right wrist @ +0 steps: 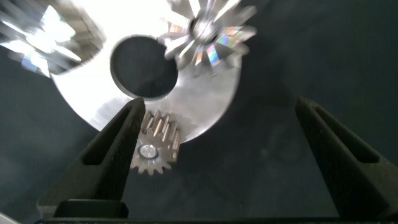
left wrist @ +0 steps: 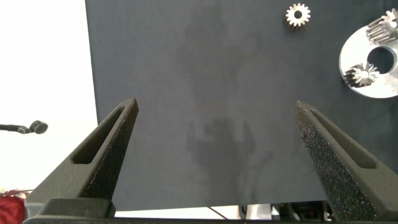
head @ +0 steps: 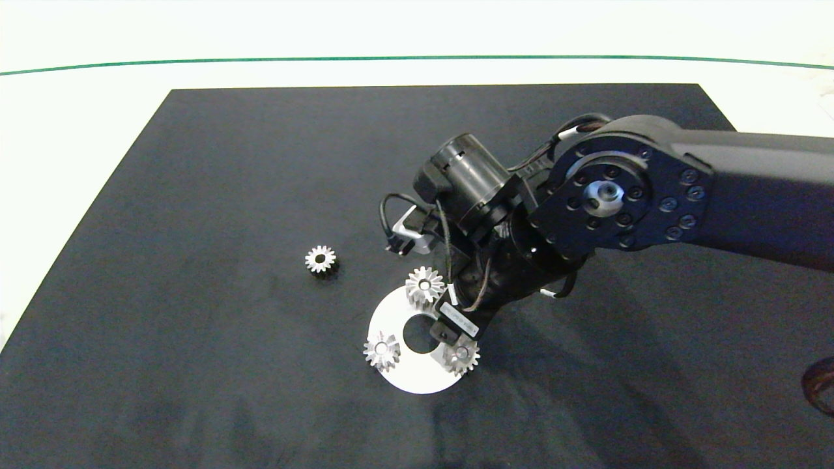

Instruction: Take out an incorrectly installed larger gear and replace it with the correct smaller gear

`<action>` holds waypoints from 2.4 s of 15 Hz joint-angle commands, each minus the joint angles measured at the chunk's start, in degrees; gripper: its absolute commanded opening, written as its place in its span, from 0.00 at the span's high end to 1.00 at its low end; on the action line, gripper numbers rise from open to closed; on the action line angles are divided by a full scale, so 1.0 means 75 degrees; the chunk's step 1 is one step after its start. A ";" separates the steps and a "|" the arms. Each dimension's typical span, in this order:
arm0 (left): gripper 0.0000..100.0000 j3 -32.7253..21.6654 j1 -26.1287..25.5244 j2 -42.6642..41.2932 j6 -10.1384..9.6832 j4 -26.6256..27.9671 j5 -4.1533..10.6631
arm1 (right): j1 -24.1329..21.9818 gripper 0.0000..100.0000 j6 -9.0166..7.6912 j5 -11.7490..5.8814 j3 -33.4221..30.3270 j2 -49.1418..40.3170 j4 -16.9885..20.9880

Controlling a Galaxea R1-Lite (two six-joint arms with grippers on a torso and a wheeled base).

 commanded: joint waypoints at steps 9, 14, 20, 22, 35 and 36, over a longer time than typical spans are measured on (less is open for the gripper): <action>0.00 -0.0001 0.0003 -0.0042 0.0056 0.0038 0.0006 | 0.0121 0.00 0.0992 0.0053 -0.0008 -0.0460 -0.0671; 0.00 -0.0001 0.0003 -0.0089 0.0056 0.0038 0.0006 | 0.0180 0.00 0.1074 0.0076 0.0950 -0.0624 -0.2065; 0.00 0.0011 0.0003 -0.0089 0.0056 0.0038 0.0006 | 0.0226 0.00 0.1203 0.0029 0.0716 -0.0109 -0.2182; 0.00 -0.0001 -0.0009 -0.0089 0.0056 0.0038 0.0006 | 0.0215 0.00 0.1203 0.0029 0.0622 0.0067 -0.2182; 0.00 0.0011 0.0003 -0.0101 0.0068 0.0038 0.0006 | 0.0039 0.00 0.1215 0.0029 0.0622 0.0255 -0.2218; 0.00 -0.0001 0.0003 -0.0101 0.0068 0.0038 0.0006 | 0.0039 0.02 0.1215 0.0029 0.0622 0.0255 -0.2218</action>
